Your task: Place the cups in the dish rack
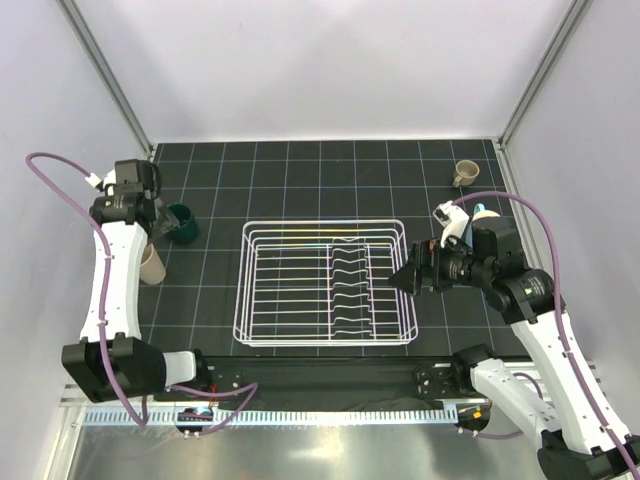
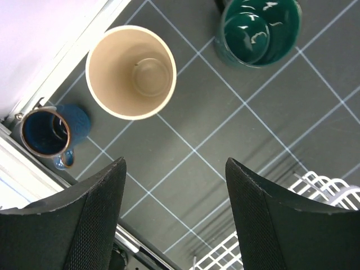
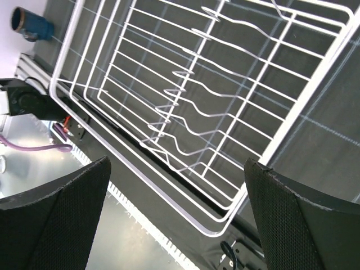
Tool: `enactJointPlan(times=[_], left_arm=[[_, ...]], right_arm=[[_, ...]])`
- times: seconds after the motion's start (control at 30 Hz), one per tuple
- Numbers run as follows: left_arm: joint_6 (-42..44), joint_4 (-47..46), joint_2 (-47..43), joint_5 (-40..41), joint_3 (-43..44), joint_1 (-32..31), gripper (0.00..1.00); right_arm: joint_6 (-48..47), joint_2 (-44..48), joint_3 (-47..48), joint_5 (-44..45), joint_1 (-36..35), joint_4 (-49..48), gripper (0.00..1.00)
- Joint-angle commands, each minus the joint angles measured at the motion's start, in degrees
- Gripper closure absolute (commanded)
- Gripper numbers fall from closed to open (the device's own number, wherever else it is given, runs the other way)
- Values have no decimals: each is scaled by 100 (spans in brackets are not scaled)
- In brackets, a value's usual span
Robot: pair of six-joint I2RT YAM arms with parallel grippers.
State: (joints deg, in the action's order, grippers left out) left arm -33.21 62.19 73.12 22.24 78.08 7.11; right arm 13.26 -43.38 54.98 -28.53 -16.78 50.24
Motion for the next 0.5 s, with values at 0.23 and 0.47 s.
enactJointPlan(times=[0.23,0.47], left_arm=[[631,-611,694,-352,-100,536,32],[904,-937,879,-255,-302,818,33]], right_arm=[[-122,75,83,-381,-124,-436,0],[-95,119,4,-320,-142,-462,0]])
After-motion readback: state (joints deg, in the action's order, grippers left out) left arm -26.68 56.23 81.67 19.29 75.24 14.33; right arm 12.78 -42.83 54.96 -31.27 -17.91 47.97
